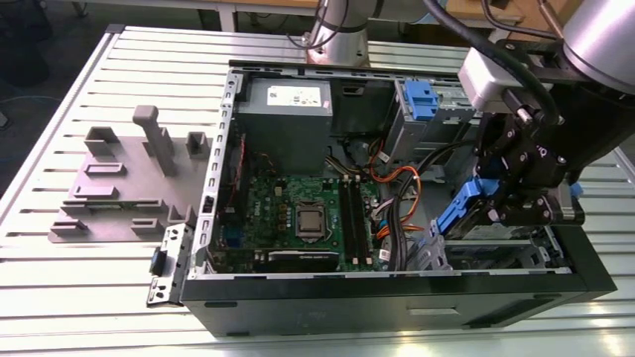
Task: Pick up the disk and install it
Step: 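Insert the disk into the insertion slot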
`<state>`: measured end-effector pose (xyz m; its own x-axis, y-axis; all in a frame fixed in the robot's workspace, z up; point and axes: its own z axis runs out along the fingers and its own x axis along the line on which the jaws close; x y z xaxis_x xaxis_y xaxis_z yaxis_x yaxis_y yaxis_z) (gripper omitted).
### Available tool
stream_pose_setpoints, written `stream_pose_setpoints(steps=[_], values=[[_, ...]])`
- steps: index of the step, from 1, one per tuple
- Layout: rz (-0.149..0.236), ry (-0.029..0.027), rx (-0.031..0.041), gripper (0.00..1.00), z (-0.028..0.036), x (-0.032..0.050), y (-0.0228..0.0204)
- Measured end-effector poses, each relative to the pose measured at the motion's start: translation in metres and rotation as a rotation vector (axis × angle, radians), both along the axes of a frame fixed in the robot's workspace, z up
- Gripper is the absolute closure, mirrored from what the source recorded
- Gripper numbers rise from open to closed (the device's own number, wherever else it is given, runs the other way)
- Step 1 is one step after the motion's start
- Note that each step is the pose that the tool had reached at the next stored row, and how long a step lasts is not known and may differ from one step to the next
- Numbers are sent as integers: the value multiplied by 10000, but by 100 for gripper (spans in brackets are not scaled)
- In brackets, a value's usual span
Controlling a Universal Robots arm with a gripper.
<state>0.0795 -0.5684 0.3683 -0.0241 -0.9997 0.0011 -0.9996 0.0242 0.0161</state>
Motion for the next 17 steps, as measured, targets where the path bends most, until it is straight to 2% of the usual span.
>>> stream_pose_setpoints(steps=[14, 17], values=[[0, 0, 0, 64, -134, 0, -6], [-1, 0, -4, 64, -139, 0, -7]])
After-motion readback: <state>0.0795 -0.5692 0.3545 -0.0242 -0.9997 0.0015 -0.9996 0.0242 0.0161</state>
